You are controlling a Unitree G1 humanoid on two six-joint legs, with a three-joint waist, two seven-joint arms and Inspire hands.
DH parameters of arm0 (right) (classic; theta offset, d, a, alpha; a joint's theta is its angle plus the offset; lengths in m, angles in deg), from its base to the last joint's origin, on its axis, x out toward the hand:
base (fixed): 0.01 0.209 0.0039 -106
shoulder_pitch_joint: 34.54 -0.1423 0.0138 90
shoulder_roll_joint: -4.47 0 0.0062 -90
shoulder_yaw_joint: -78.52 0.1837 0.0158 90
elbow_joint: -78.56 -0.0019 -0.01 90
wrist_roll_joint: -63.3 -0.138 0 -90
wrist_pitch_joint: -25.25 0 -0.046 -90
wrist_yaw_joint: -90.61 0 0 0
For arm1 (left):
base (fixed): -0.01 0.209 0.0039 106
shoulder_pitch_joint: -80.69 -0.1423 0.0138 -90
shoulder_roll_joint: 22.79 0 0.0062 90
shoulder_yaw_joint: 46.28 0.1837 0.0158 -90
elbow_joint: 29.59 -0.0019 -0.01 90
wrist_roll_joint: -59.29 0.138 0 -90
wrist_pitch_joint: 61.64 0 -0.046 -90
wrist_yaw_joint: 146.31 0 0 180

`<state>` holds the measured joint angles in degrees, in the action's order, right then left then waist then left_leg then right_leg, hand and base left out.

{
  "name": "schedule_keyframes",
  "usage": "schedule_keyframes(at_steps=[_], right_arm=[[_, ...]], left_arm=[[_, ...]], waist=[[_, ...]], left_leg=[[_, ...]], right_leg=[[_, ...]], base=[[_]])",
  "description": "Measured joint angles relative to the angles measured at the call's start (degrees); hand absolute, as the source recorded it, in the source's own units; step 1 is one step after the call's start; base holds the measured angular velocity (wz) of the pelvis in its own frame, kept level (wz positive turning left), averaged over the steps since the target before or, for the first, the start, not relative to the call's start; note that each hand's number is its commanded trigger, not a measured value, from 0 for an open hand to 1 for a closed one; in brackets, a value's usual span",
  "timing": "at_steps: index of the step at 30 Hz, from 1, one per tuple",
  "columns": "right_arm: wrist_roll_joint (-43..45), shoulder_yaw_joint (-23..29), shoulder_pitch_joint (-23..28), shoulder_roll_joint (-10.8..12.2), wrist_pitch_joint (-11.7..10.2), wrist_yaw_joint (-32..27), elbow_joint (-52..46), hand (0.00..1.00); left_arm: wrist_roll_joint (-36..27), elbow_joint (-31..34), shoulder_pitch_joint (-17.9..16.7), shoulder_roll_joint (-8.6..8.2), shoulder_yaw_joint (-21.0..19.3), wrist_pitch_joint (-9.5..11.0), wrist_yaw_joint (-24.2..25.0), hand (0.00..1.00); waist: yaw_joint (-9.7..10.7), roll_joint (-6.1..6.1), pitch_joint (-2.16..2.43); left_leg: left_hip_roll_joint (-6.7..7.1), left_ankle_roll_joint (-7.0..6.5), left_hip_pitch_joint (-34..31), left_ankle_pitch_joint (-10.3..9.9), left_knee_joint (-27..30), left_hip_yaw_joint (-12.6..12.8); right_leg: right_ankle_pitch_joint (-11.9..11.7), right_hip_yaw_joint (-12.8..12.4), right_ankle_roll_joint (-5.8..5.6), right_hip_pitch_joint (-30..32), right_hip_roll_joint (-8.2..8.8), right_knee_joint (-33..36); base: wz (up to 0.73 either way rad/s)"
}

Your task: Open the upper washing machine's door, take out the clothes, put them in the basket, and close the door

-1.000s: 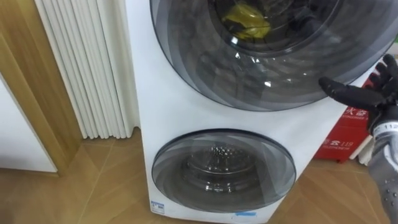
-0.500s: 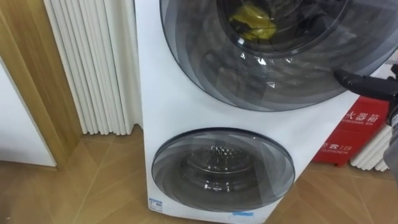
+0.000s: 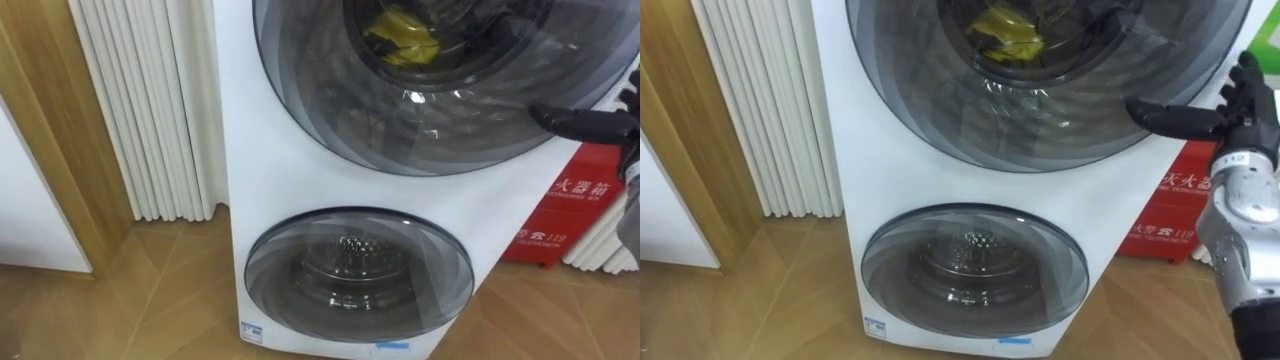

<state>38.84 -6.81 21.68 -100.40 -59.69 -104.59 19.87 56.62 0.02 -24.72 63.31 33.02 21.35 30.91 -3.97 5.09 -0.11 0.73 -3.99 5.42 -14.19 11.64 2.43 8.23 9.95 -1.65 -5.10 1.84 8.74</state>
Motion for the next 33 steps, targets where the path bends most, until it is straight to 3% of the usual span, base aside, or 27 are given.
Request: schedule_keyframes(at_steps=[2, 4, 27, 33], right_arm=[[-0.2, 0.0, 0.0, 0.0, 0.0, 0.7, 0.0, 0.00], [-1.9, 0.0, 0.0, 0.0, 0.1, 1.2, 0.0, 0.00], [5.8, -3.4, 0.0, -0.8, 0.1, 5.3, -1.5, 0.00], [6.0, -3.4, 1.1, -0.8, 0.1, 6.2, -3.9, 0.00]], left_arm=[[0.0, 0.0, 0.0, 0.13, 0.0, 0.0, 0.0, 0.00], [0.2, 0.0, -0.1, 0.22, 0.3, -0.1, 0.0, 0.00], [0.7, -0.5, 0.5, 2.12, 3.3, -0.1, 2.2, 0.00], [0.7, -0.6, 0.4, 2.23, 4.2, 1.0, 2.3, 0.00]], waist=[[0.1, 0.46, -0.24], [0.3, 0.77, -0.16], [0.4, 0.72, -0.07], [0.6, 0.48, 0.02]], left_leg=[[0.00, 0.00, -0.1, 0.0, 0.0, -0.1], [0.00, 0.00, -0.3, 0.0, 0.0, -0.2], [-0.32, 0.13, -0.8, -0.1, -0.1, 0.3], [-0.34, 0.13, -0.6, -0.1, 0.0, 0.3]], right_leg=[[0.0, 0.1, 0.00, 0.0, 0.01, 0.0], [0.0, 0.5, 0.00, 0.1, 0.06, 0.0], [-0.3, 1.0, 0.53, 1.4, -0.31, 0.1], [-0.3, 1.0, 0.53, 1.3, -0.34, 0.0]], base=[[0.02], [0.02], [-0.04], [-0.03]])
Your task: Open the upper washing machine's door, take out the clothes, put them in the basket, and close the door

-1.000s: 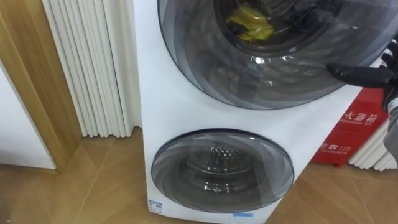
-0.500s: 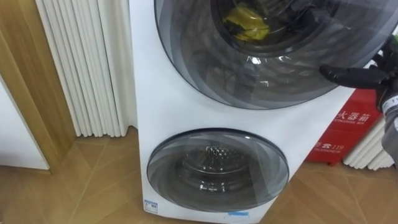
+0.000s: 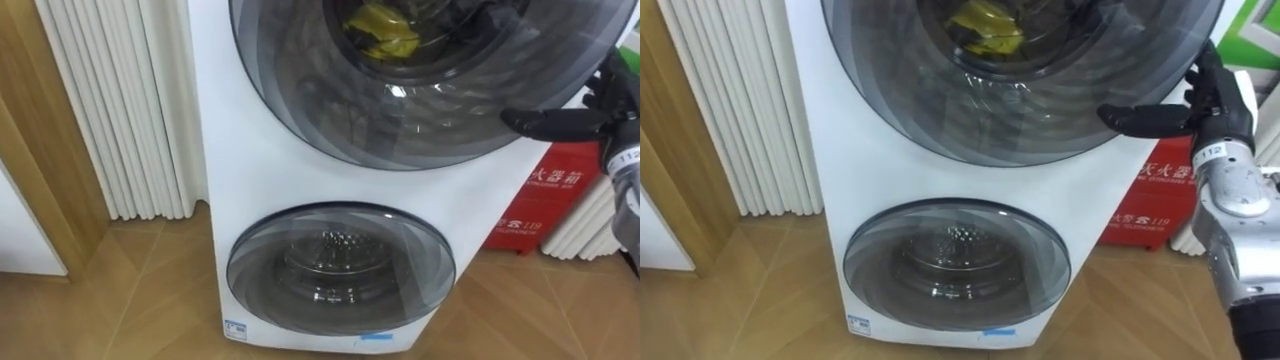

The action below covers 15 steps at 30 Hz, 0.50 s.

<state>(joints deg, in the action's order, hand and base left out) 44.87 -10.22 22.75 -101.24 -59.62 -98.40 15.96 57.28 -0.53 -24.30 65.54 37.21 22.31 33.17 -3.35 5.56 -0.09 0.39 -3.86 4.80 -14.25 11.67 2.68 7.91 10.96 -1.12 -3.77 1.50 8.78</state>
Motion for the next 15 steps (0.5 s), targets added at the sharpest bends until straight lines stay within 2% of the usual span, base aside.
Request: schedule_keyframes(at_steps=[5, 7, 11, 15], right_arm=[[0.6, 0.6, 6.0, 0.1, 0.0, -0.2, -9.9, 0.00], [0.4, 0.8, 8.5, 0.3, 0.0, -0.2, -14.0, 0.00], [0.8, 0.1, 13.0, 0.5, 0.0, -0.2, -19.9, 0.00], [0.8, 0.1, 16.6, 1.9, -0.5, 0.2, -24.3, 0.00]], left_arm=[[0.4, -1.4, 0.1, -0.05, 0.0, 0.3, 0.0, 0.00], [0.4, -2.4, 0.4, -0.03, 0.0, 0.4, -0.2, 0.00], [0.3, -3.0, 0.6, 0.11, 0.7, 0.4, -0.4, 0.00], [0.3, -3.0, 1.1, -0.10, 2.9, 0.5, 0.1, 0.00]], waist=[[-0.1, -1.25, 0.06], [-0.1, -1.91, 0.06], [0.0, -2.09, -0.04], [0.1, -1.96, -0.17]], left_leg=[[-0.03, 0.02, 0.7, 0.0, -0.3, -0.1], [-0.04, 0.03, 1.1, 0.0, -0.4, -0.1], [-0.36, 0.14, 2.1, 0.1, -1.1, -0.4], [-0.76, 0.35, 2.6, 0.1, -1.1, -0.4]], right_leg=[[0.0, -0.1, 0.00, -0.3, -0.03, 0.0], [0.1, -1.0, 0.15, -0.5, -0.16, 0.0], [0.2, -2.2, 0.30, -0.9, -0.67, 0.0], [0.1, -2.3, 0.57, -1.1, -1.10, 0.0]], base=[[-0.07], [-0.15], [-0.14], [-0.10]])
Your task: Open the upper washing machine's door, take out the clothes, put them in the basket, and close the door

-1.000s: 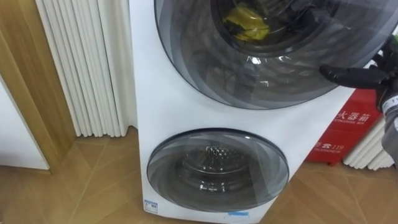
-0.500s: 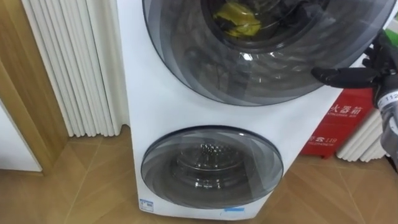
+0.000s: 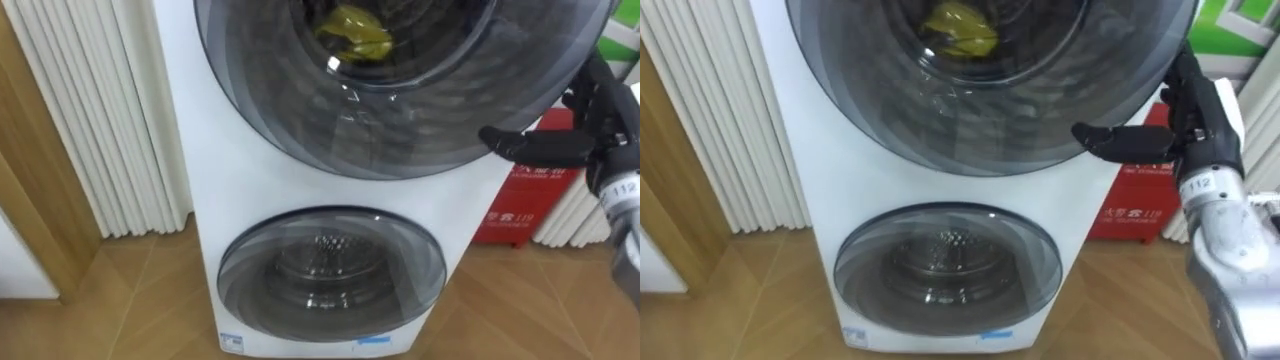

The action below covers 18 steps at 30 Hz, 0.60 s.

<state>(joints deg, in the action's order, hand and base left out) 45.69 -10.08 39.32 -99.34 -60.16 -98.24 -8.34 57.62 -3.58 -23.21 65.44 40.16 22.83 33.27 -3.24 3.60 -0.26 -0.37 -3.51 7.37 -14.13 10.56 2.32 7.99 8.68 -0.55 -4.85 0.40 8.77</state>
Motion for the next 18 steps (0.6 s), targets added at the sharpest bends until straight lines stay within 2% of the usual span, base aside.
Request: schedule_keyframes(at_steps=[3, 9, 14, 16, 18], right_arm=[[0.0, 0.0, 0.6, 0.4, -0.2, 0.3, -0.7, 0.00], [0.0, 0.3, 4.0, 1.1, -0.3, 0.9, -4.7, 0.00], [0.1, 0.6, 4.9, 1.7, -0.4, 1.5, -5.0, 0.00], [2.0, 1.5, 7.3, 2.3, -0.4, 2.4, -7.0, 0.00], [3.3, 2.1, 9.7, 2.8, -0.9, 3.0, -9.2, 0.00]], left_arm=[[0.0, -0.1, 0.6, 0.04, 0.4, 1.0, 0.0, 0.00], [0.0, -0.6, 0.3, 0.00, 0.6, 0.9, 1.1, 0.00], [0.1, -0.8, -0.3, -0.16, 2.7, 0.8, 1.1, 0.00], [0.2, -0.7, -1.2, -0.20, 2.6, 0.8, 1.1, 0.00], [0.2, -0.7, -1.5, -0.23, 2.5, 0.8, 1.1, 0.00]], waist=[[0.0, 0.07, -0.04], [0.0, 0.18, 0.00], [0.6, 0.24, 0.07], [1.2, 0.29, 0.34], [1.4, 0.24, 0.37]], left_leg=[[-0.64, 0.90, 0.0, -0.5, -0.6, 0.0], [-0.95, 1.39, 0.0, -0.5, -0.6, 0.3], [-1.16, 1.64, -0.1, -0.6, -0.1, 0.0], [-1.20, 1.70, -0.3, -0.6, -0.1, -0.3], [-1.21, 1.70, -0.3, -0.6, -0.1, -0.3]], right_leg=[[-0.2, 0.0, 0.47, 0.3, -0.70, 0.0], [-0.6, 1.0, 1.01, 0.4, -1.24, 0.0], [-0.6, 1.4, 1.05, 0.1, -1.42, 0.0], [-0.6, 1.6, 1.05, 0.1, -1.45, 0.0], [-0.6, 1.7, 1.05, 0.1, -1.46, 0.0]], base=[[-0.05], [-0.02], [0.06], [0.11], [0.00]])
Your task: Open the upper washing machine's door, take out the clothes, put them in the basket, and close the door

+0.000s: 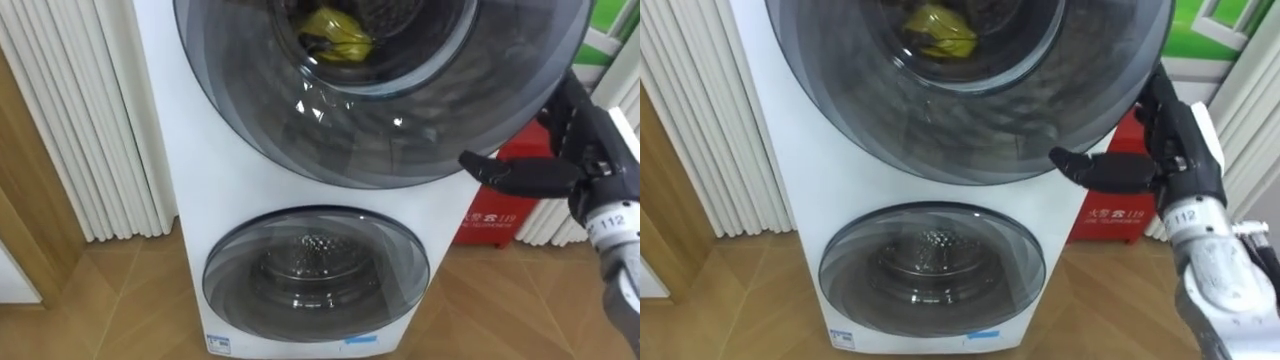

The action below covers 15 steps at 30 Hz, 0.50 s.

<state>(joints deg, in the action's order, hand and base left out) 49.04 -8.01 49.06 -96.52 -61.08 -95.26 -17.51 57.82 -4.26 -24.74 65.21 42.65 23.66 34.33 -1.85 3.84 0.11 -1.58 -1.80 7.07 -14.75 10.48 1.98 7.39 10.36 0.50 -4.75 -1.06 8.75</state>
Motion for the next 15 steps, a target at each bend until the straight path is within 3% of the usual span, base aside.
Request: schedule_keyframes(at_steps=[6, 15], right_arm=[[0.2, 0.2, 3.7, 0.3, -1.8, 2.8, -2.1, 0.00], [0.5, 0.2, 7.1, 5.7, -3.6, 5.3, -4.1, 0.00]], left_arm=[[-0.1, 0.1, 0.0, -0.02, 0.1, 0.5, 0.1, 0.00], [-1.2, 0.2, -1.0, -0.63, 1.4, 1.1, 0.8, 0.00]], waist=[[0.6, -0.56, 0.02], [1.5, -1.83, 0.09]], left_leg=[[0.07, 0.00, 0.0, 0.0, -0.1, 0.2], [0.10, 0.01, 0.2, 0.0, -0.1, 0.2]], right_leg=[[0.0, -0.1, 0.01, 0.0, 0.09, 0.0], [0.0, -0.6, 0.02, -0.1, 0.02, 0.0]], base=[[0.00], [0.00]])
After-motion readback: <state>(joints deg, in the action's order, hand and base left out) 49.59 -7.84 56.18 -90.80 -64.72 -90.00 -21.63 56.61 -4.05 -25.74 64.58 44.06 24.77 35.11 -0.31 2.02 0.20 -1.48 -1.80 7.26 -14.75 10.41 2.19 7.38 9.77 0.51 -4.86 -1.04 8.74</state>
